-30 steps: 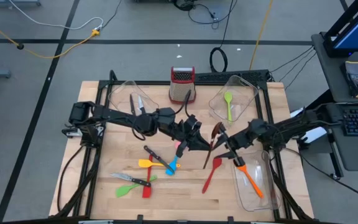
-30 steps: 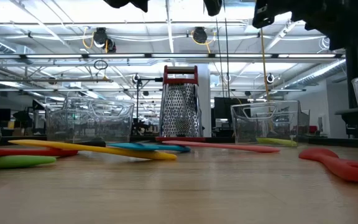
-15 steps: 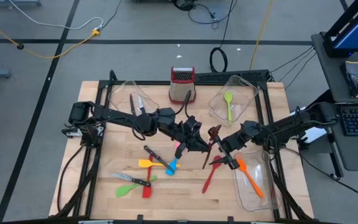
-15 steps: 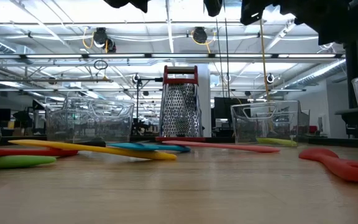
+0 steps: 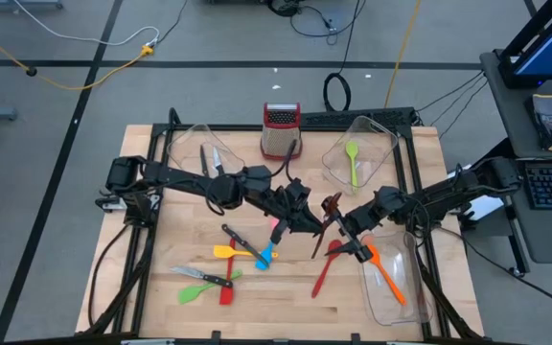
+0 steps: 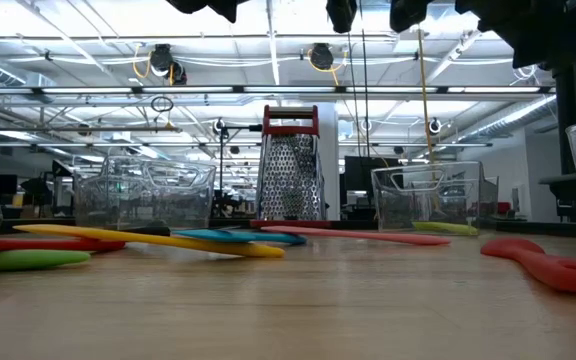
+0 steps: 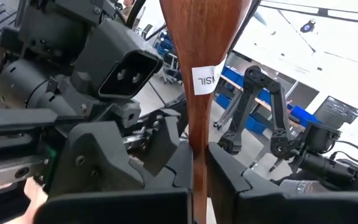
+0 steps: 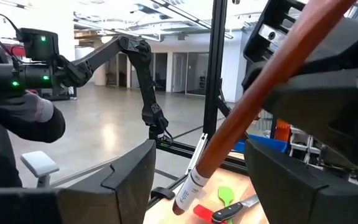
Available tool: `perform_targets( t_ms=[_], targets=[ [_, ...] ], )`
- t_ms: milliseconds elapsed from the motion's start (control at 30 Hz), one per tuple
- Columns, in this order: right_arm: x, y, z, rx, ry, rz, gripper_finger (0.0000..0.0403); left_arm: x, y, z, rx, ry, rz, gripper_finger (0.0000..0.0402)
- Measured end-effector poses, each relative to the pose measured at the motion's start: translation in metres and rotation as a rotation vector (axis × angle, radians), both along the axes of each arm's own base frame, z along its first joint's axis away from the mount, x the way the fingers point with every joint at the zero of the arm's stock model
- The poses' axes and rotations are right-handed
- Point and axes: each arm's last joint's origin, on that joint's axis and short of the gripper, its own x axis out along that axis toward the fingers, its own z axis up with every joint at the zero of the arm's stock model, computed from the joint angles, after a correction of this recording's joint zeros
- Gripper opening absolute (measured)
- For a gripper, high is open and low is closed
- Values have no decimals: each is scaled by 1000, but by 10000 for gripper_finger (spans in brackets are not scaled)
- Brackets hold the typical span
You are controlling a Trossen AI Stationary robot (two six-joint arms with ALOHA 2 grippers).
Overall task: Pick & Place Kitchen Items
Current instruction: Put the brown serving spoon into the top right transparent bin
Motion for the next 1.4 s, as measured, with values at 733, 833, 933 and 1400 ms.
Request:
perform_targets(
  t_ms=[733,833,933,1400],
  targets=[
    [-1,2,-2,28,49,63,198,14,-4,-22,-42,-28,-51,6],
    [-1,2,-3,38,68,65,186,14,-3,-22,-41,-32,-57,14],
    [0,1,-4,40,74,66,170,15,-3,-23,-39,-29,-56,15],
    [0,1,-5,33,79,57,51,15,-2,-27,-19,0,-30,18]
  ],
)
